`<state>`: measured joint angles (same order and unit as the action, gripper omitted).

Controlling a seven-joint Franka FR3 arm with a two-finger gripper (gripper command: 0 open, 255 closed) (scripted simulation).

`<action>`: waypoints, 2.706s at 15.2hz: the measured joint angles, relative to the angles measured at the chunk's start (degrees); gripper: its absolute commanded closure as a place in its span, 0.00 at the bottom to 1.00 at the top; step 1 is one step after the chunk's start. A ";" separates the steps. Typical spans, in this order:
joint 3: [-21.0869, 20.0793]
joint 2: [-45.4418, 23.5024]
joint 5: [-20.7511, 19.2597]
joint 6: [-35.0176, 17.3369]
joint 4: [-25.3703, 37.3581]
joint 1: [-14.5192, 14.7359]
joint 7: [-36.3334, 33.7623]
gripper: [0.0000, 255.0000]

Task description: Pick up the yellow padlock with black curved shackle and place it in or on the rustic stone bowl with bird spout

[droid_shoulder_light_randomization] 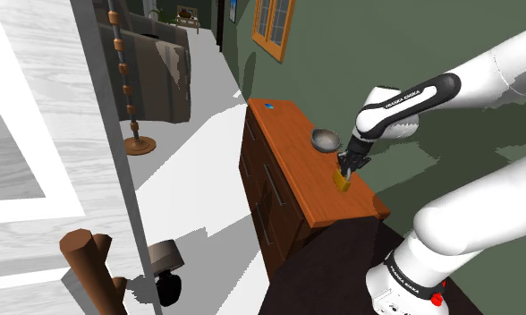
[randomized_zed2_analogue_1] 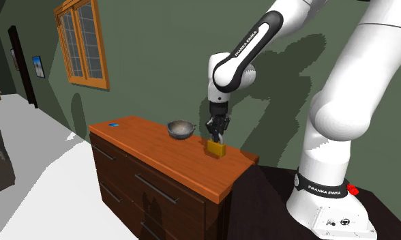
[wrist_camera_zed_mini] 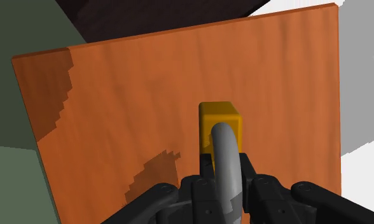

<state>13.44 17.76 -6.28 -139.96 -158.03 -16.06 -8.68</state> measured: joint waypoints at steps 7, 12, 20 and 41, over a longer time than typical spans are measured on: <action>-0.84 5.07 -0.29 7.12 2.07 -0.20 -0.65 1.00; -1.24 7.75 -0.30 11.88 4.16 -0.32 -0.73 1.00; -1.84 11.30 -0.20 19.01 7.76 -0.43 -0.76 1.00; 4.80 -33.38 11.43 26.99 59.23 -3.00 14.62 1.00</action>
<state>18.24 -15.62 5.15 -112.97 -98.80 -19.06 5.94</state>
